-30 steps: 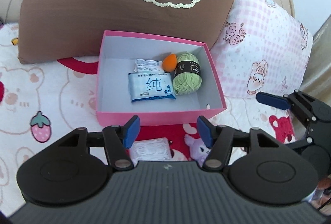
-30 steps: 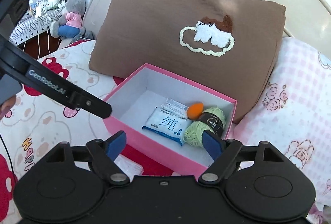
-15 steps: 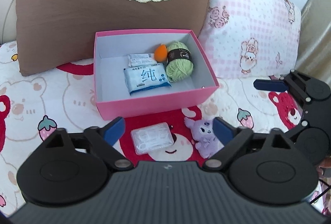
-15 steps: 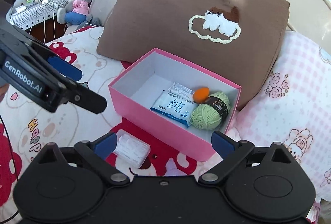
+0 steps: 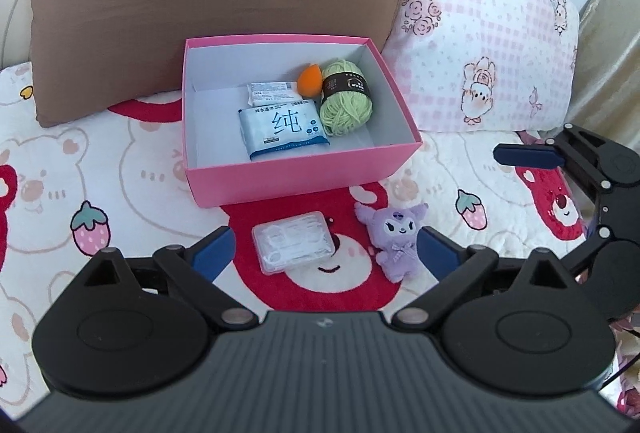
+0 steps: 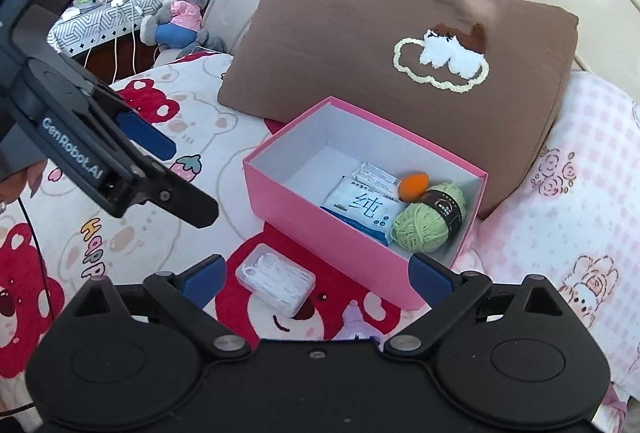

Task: Organize objects
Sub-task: 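Raise the left tool out of the pink box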

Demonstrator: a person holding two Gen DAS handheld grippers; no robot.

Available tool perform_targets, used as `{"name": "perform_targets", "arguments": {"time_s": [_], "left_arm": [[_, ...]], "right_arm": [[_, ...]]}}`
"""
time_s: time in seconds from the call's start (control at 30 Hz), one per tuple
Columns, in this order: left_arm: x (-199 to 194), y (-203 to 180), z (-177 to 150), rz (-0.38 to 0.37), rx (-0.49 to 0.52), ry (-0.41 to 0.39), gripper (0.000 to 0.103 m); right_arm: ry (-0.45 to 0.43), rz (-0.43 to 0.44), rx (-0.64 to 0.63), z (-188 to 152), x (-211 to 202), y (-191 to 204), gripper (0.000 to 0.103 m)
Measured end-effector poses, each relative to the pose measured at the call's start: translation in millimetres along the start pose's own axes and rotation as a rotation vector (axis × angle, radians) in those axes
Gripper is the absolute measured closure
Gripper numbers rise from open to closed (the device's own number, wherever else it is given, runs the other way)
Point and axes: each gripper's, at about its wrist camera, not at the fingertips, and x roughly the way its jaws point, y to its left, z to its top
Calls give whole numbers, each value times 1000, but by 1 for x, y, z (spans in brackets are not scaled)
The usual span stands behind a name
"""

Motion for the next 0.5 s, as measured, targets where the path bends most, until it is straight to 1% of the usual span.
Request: {"name": "perform_targets", "arguments": {"time_s": [0.2,0.33,0.5], "left_arm": [[1,6,-7,-15,-32,10,5],[0,8,-6,-4,-24,22,5],[-5,12,-7,3,-16,16,5]], "right_arm": [[0,32,29,-3,1,-1,4],[45,41,47,-9,0,6,4],[73,34,12,-20,-1,20,4]]}}
